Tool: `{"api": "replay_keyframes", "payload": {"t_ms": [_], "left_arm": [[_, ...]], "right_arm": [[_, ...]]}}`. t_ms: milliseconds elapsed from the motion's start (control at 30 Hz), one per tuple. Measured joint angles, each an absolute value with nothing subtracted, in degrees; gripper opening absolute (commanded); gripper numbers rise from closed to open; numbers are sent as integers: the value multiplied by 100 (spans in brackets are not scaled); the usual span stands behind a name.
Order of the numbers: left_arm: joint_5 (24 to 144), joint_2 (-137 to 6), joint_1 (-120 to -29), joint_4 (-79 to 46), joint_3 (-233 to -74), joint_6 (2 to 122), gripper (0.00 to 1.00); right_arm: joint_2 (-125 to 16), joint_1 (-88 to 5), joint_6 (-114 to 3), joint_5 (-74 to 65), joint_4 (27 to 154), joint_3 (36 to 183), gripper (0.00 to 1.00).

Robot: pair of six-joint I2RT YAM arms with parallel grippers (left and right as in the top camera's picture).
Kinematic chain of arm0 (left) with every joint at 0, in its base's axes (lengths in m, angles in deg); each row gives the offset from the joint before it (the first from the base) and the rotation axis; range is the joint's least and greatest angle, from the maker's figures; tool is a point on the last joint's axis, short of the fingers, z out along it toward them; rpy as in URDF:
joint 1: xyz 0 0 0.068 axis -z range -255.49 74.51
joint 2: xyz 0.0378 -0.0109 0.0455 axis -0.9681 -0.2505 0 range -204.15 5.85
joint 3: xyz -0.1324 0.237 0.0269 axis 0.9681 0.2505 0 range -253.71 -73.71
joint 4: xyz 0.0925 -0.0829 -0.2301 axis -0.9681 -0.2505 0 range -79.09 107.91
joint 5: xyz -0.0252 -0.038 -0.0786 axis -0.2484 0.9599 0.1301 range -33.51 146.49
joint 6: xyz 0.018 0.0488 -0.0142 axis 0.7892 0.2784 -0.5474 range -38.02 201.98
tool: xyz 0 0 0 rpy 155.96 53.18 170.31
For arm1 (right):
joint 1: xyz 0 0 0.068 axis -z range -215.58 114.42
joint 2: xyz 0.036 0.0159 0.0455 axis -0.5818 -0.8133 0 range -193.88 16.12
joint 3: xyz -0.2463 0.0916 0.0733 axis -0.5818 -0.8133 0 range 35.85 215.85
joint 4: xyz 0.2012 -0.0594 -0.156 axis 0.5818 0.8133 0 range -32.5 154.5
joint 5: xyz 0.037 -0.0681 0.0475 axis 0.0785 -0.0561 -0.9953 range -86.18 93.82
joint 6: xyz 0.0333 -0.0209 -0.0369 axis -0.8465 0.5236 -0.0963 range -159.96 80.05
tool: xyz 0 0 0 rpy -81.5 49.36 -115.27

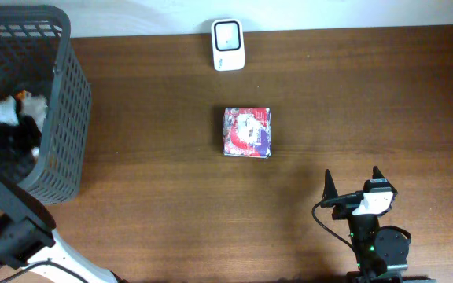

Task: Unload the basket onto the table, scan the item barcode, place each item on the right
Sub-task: 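Pick the white Pantene tube with the left gripper, place it beside the pack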

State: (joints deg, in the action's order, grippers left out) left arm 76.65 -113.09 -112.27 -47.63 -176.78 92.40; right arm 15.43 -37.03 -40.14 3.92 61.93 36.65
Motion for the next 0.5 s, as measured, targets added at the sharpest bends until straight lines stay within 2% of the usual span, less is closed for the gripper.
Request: {"api": "replay_keyframes", "payload": {"t_ms": [133,233,400,500], "left_arm": [[8964,-11300,-11332,-5694,-20301,7909,0],[9117,-11171,-11421,-6015,-21490,7542,0],[9215,-10109,-11312,-6555,-21997,7382,0],[9252,-9855,-10143,-7514,-22049,7419,0]], "right_arm": [[1539,-3703,-4014,392,6193,3665,99],[1539,-3703,-4014,392,6193,3665,99],[1539,-3703,-4012,392,6193,3665,99],[1539,-3703,-4012,392,6193,3665,99]]}}
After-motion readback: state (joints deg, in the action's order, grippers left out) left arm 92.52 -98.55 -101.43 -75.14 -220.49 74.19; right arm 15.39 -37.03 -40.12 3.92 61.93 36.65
